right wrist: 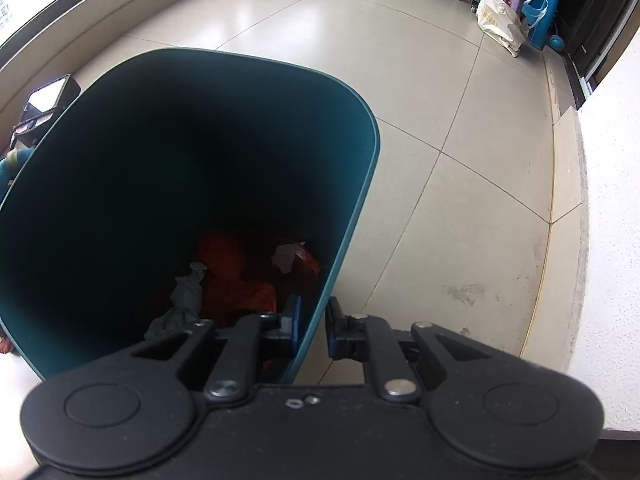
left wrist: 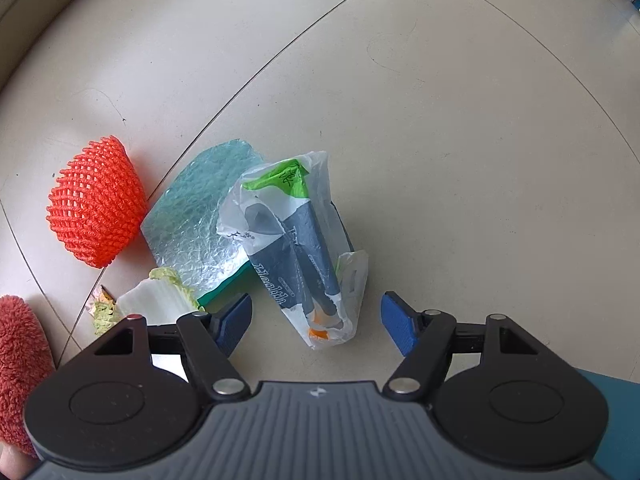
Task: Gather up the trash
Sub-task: 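Lower the left gripper and grasp the white-and-green plastic bag, then carry the plastic bag over the wastebasket and open the left gripper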
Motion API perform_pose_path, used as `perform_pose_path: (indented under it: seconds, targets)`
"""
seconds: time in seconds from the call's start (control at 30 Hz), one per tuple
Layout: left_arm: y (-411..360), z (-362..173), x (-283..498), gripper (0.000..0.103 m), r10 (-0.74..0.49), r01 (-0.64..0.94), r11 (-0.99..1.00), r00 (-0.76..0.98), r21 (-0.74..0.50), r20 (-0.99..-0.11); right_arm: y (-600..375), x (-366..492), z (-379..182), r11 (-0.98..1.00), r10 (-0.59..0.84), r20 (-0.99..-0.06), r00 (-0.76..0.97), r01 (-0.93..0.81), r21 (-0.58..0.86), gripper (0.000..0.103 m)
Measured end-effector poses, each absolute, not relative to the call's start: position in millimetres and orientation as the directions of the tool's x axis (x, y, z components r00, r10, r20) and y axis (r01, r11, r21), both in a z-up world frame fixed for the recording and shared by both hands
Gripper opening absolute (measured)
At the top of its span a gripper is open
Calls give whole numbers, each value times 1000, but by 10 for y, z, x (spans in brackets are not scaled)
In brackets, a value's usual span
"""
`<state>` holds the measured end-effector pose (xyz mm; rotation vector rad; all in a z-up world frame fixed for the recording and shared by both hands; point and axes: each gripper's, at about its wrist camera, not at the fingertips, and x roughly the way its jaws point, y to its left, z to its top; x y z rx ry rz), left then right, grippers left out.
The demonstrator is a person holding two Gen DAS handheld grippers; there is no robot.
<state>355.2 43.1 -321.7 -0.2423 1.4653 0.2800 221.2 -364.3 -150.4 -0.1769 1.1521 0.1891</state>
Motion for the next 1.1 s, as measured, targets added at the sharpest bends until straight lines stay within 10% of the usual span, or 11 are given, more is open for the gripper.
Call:
perform_pose_path:
  seconds: [0.17,1.1]
  targets:
    - [445,-3312,3545,12,66,-329,943,51,45,-997,-3618,2202,-1501,969,56,-917,394,-242,-45,12]
    - [-356,-509,2256,7,-172,13,984,334,-178,-927,-3616,2118,-1489,963,46,-911,410,-262,-69,13]
